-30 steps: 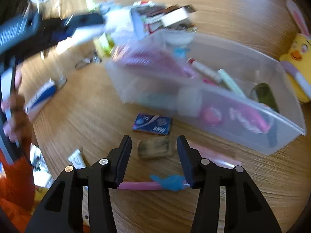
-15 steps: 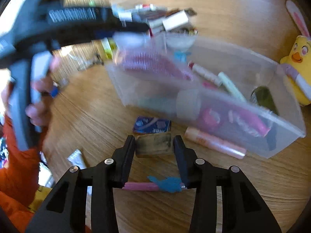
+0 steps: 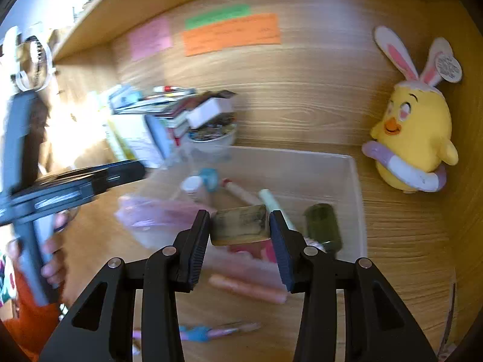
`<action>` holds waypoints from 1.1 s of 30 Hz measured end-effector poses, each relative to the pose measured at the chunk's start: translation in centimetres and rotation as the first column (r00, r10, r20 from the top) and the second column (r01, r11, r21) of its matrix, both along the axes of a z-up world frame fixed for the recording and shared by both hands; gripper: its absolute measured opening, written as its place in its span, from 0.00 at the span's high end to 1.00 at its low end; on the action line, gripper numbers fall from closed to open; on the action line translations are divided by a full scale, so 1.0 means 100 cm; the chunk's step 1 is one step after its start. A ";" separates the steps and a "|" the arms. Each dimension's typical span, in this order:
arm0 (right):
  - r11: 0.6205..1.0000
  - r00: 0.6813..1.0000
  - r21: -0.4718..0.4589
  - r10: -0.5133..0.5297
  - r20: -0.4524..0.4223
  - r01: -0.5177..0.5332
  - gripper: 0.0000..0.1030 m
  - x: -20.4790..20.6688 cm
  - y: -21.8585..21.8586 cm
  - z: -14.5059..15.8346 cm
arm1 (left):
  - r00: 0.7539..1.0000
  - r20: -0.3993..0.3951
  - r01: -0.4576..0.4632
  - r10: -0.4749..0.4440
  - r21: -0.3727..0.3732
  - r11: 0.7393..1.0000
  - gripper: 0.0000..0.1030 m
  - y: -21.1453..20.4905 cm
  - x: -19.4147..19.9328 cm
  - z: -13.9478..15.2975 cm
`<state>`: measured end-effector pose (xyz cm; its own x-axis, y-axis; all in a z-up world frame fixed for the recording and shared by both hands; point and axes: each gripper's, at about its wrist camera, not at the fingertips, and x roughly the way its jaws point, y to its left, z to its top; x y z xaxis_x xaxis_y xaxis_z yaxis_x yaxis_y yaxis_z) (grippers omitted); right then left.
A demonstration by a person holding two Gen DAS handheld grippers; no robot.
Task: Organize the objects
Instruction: 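Drop the pill bottle and cork block into the clear box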
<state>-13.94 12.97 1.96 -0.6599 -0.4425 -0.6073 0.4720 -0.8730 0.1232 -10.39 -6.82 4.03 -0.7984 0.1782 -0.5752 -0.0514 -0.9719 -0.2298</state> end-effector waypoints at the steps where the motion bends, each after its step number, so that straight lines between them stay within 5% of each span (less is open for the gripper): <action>1: 1.000 1.000 0.014 -0.020 0.005 0.020 0.64 -0.006 -0.001 -0.003 | 1.000 -0.006 -0.009 0.009 -0.008 1.000 0.37 0.000 0.003 0.001; 9: 0.997 0.997 0.035 -0.068 0.048 0.067 0.63 -0.018 0.001 -0.022 | 0.999 0.023 -0.028 0.029 -0.043 0.999 0.18 -0.002 0.032 -0.008; 16: 0.997 0.996 0.035 -0.076 0.051 0.074 0.55 -0.007 0.006 -0.018 | 0.995 0.099 -0.020 0.028 -0.073 0.997 0.18 0.000 0.060 -0.033; 22: 0.997 0.998 0.033 -0.064 0.028 0.063 0.45 0.027 0.010 -0.012 | 0.982 0.186 0.057 -0.042 -0.077 0.995 0.18 0.016 0.079 -0.058; 33: 0.999 0.984 0.030 0.009 0.179 -0.014 0.45 0.076 0.003 -0.052 | 0.945 0.241 0.244 -0.221 -0.068 0.968 0.18 0.058 0.107 -0.084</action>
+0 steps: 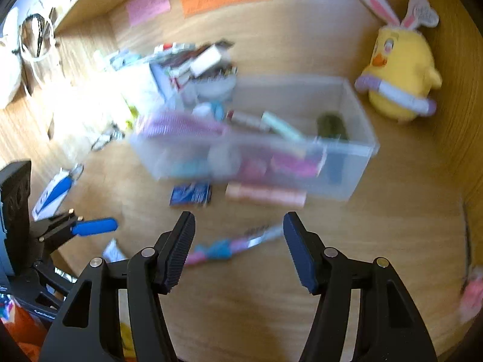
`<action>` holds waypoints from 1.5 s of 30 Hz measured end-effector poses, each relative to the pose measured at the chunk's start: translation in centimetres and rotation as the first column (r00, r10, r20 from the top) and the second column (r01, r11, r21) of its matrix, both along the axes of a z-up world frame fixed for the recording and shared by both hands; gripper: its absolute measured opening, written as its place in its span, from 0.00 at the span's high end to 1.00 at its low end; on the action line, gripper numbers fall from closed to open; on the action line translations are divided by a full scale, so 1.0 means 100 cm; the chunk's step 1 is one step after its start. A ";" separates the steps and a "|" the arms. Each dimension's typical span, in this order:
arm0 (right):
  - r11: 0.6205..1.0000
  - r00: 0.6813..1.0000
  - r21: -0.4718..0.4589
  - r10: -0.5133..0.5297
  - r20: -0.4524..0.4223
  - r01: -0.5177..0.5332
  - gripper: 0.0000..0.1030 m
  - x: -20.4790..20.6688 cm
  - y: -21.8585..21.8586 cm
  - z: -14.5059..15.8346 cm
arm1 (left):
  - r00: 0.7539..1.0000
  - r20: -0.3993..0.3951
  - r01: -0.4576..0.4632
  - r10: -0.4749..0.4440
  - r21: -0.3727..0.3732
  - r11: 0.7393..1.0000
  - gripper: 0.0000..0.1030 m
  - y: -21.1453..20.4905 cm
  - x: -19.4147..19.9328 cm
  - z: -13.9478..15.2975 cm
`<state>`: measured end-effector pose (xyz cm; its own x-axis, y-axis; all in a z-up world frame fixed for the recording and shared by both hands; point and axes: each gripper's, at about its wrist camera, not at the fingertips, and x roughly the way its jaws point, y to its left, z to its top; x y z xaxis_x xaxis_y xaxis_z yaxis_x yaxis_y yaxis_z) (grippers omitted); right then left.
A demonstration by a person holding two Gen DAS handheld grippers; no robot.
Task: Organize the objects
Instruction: 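Drop the pill bottle and cork block into the clear box, then grasp the white toothpaste tube with left tool while right tool grasps the toothbrush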
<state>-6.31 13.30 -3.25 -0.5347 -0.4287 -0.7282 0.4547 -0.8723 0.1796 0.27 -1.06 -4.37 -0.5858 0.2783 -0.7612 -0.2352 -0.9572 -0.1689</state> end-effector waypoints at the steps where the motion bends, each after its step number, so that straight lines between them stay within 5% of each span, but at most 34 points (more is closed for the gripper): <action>1: 1.000 1.000 0.000 0.005 0.018 -0.005 0.45 0.002 -0.001 -0.005 | 1.000 0.002 0.016 -0.016 -0.007 1.000 0.18 0.002 0.003 -0.002; 10: 0.999 0.994 -0.040 0.032 0.107 -0.027 0.45 0.002 -0.014 -0.026 | 1.000 -0.011 0.020 -0.020 -0.036 0.999 0.18 0.003 0.006 -0.008; 23: 0.996 0.997 0.055 -0.071 0.007 0.071 0.44 -0.013 -0.042 -0.030 | 0.999 -0.046 -0.035 0.030 -0.118 0.992 0.60 -0.009 0.013 -0.008; 38: 0.998 0.998 0.037 -0.050 0.044 0.048 0.73 -0.007 -0.017 -0.028 | 0.993 -0.035 -0.115 0.111 -0.110 0.987 0.63 -0.031 0.011 -0.008; 45: 0.993 0.998 0.110 -0.052 0.028 0.049 0.76 0.005 -0.007 -0.023 | 0.992 -0.046 -0.118 0.114 -0.124 0.985 0.63 -0.024 0.007 -0.009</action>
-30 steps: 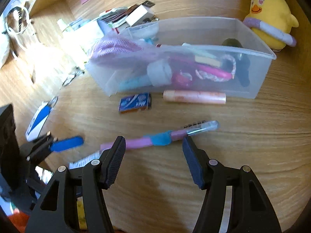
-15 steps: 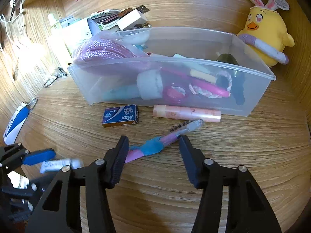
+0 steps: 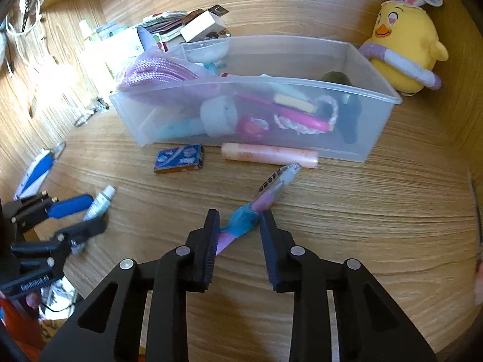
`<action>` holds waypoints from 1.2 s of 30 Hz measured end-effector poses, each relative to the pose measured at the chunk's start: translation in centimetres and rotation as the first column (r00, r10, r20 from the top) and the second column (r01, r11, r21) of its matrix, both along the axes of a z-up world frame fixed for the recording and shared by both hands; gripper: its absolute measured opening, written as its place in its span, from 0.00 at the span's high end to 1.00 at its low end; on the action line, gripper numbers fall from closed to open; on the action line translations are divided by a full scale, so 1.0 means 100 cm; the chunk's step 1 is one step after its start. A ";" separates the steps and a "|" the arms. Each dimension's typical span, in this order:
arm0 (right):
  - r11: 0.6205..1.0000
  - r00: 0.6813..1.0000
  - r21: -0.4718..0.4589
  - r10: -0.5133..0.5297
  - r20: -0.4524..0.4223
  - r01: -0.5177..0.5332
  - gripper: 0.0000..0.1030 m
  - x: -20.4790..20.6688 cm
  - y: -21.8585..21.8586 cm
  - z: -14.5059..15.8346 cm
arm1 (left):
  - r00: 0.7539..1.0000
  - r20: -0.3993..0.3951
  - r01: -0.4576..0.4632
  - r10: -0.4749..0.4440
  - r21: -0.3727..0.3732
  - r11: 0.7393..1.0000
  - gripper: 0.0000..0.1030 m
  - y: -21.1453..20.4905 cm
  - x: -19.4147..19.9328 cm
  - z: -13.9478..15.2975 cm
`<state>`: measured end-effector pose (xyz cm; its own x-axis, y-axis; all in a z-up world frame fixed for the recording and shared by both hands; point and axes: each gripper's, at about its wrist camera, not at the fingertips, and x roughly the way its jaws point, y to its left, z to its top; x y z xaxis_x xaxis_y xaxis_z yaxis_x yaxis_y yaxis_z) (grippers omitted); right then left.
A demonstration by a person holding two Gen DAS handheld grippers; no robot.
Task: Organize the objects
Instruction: 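Grasp the white toothpaste tube with left tool while right tool grasps the toothbrush, then lower toothpaste and toothbrush into the clear box and open both tools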
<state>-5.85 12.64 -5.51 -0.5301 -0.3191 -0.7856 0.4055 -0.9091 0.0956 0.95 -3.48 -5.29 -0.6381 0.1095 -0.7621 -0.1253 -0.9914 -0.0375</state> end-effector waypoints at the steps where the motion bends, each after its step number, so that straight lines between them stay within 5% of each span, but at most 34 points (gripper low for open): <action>1: 1.000 1.000 0.014 -0.007 -0.003 0.007 0.76 0.002 0.002 0.001 | 1.000 -0.002 -0.001 0.001 -0.003 1.000 0.64 0.001 0.000 0.000; 5: 0.999 0.999 0.012 -0.033 0.026 0.032 0.75 0.004 0.017 0.005 | 1.000 -0.011 -0.029 0.029 -0.024 0.999 0.85 0.003 -0.001 -0.001; 14: 1.000 1.000 -0.020 -0.021 -0.020 0.020 0.57 0.010 0.007 0.002 | 0.999 -0.034 -0.007 0.006 -0.015 1.000 0.85 0.019 -0.006 0.003; 20: 0.998 0.995 0.056 0.033 -0.092 -0.028 0.84 0.024 -0.001 0.000 | 0.998 -0.061 0.020 -0.018 0.027 0.999 0.85 0.030 -0.013 0.014; 25: 0.993 0.998 -0.103 0.054 -0.025 -0.056 0.84 0.022 0.011 0.006 | 0.997 -0.076 0.036 -0.030 0.081 0.996 0.85 0.037 -0.021 0.022; 36: 0.976 0.975 -0.190 0.062 -0.213 -0.104 0.84 0.019 0.018 0.069 | 0.979 -0.203 0.065 -0.030 0.165 0.984 0.85 0.054 -0.040 0.071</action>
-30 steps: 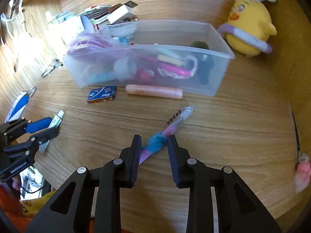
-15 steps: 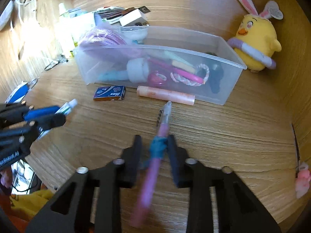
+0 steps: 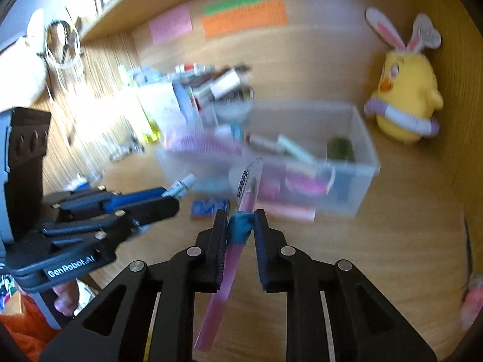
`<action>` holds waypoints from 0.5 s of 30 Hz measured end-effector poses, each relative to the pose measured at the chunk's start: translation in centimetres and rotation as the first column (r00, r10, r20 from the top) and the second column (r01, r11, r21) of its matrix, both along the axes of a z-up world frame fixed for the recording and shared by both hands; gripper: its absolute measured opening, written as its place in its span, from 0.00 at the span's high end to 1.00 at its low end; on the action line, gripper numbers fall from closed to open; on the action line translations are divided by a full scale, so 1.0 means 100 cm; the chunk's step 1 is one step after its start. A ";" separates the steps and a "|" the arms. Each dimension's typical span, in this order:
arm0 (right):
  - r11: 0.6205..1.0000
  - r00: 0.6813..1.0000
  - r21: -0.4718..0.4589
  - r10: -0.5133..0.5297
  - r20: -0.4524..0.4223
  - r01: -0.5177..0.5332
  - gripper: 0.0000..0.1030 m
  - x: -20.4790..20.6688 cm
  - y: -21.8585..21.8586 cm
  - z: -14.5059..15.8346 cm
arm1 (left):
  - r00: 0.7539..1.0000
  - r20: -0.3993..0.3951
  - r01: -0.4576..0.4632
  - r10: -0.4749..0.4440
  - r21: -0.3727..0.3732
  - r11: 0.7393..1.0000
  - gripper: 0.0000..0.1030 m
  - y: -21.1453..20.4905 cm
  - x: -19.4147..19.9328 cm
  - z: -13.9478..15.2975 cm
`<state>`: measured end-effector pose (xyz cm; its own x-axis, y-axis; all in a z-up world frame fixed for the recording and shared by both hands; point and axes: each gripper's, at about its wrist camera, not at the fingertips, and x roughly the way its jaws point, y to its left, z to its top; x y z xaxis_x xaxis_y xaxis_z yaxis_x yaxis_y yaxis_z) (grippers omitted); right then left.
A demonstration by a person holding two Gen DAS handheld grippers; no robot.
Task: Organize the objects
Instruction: 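Lower toothpaste and toothbrush into the clear box and open both tools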
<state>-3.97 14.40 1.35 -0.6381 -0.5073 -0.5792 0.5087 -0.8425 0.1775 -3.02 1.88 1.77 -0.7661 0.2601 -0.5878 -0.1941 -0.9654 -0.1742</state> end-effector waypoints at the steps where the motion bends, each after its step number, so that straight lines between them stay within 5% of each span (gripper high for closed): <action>1: 1.000 1.000 -0.007 -0.007 -0.015 0.007 0.84 -0.003 0.002 0.006 | 1.000 -0.013 -0.003 0.003 0.008 1.000 0.85 0.000 -0.002 0.005; 15: 0.997 0.994 -0.036 -0.075 -0.074 0.072 0.84 -0.067 0.009 0.030 | 0.998 -0.024 -0.060 0.063 0.091 0.994 0.85 -0.017 -0.062 0.032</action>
